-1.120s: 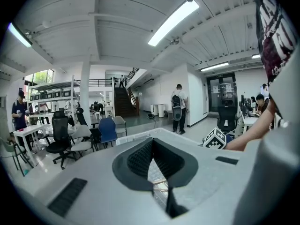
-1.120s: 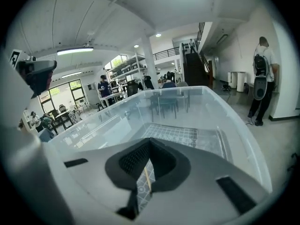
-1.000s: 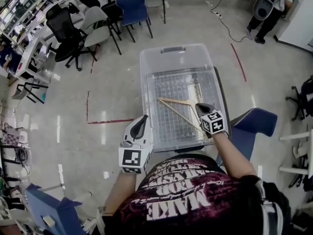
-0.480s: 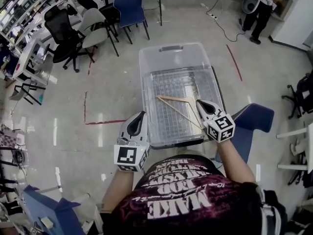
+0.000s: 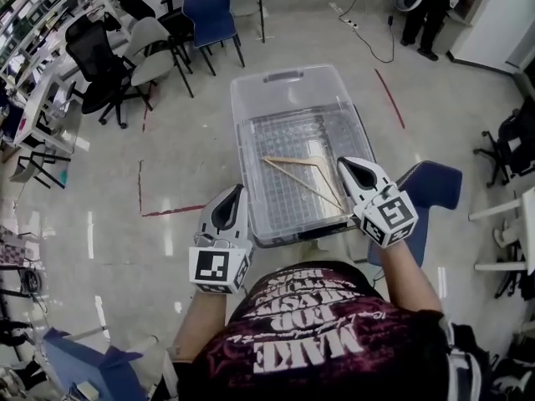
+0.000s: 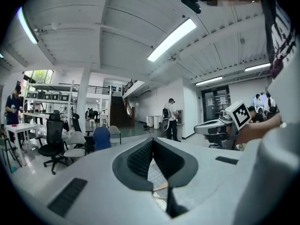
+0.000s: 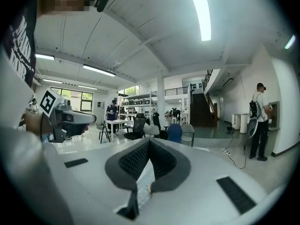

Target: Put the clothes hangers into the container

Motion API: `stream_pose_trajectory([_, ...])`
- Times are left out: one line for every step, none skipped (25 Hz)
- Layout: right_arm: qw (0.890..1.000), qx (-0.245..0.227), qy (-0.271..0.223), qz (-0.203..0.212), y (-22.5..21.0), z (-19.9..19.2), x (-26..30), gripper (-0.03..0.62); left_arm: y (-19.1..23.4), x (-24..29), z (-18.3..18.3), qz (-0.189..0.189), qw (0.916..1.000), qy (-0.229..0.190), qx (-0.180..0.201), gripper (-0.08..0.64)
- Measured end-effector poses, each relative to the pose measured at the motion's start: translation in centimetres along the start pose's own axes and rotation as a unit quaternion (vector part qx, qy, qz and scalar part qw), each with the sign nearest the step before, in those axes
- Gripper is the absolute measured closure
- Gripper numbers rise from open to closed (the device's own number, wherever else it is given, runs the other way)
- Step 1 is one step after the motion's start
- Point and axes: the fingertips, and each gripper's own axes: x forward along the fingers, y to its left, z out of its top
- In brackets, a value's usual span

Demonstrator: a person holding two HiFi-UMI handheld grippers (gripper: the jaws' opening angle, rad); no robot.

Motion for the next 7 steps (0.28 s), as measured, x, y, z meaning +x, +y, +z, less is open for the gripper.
stream_pose_trajectory([1.000, -0.001, 0.000, -0.002, 0.11, 0.12, -0.19, 0.589, -0.09, -0.02, 0.00, -0.002, 1.0000, -0.001, 0.001, 0.554])
stream_pose_trajectory([1.000, 0.001, 0.001, -0.002, 0.12, 0.17, -0.24, 0.589, -0.12, 0.07, -0.04, -0.002, 1.0000, 0.000, 0.003, 0.554])
stream_pose_trajectory([1.000, 0.004, 0.000, -0.001, 0.08, 0.17, -0.19, 0.589, -0.14, 0.23, -0.12, -0.002, 1.0000, 0.000, 0.004, 0.554])
stream_pose_trajectory([1.000, 0.006, 0.001, 0.000, 0.05, 0.13, -0.12, 0.589, -0.21, 0.40, -0.19, -0.003, 1.0000, 0.000, 0.005, 0.554])
stream_pose_trajectory([1.000, 0.008, 0.001, 0.000, 0.04, 0.07, -0.09, 0.589, -0.34, 0.56, -0.28, -0.005, 1.0000, 0.000, 0.006, 0.555])
stream_pose_trajectory([1.000, 0.008, 0.002, 0.000, 0.04, -0.02, -0.09, 0.589, -0.52, 0.71, -0.39, -0.007, 1.0000, 0.000, 0.006, 0.554])
stream_pose_trajectory([1.000, 0.008, 0.004, 0.000, 0.05, -0.13, -0.12, 0.589, -0.73, 0.84, -0.50, -0.010, 0.9999, 0.000, 0.006, 0.554])
